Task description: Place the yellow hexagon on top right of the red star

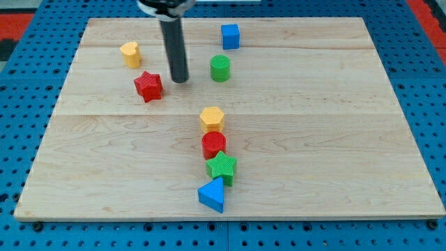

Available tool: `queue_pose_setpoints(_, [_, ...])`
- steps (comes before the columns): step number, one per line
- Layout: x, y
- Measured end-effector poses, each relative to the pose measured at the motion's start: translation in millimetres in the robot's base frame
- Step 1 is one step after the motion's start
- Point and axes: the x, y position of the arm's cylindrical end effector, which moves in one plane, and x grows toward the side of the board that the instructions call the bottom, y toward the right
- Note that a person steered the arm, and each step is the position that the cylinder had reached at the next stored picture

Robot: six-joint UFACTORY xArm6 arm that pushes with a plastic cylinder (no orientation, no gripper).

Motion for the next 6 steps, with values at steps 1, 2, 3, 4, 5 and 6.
queue_pose_setpoints(1, [23,24])
queue_pose_setpoints(2, [68,56])
queue_pose_setpoints(3, [101,87])
queue_pose_setpoints(4, [107,95])
queue_pose_setpoints(5, [114,96])
queue_pose_setpoints(6, [146,88])
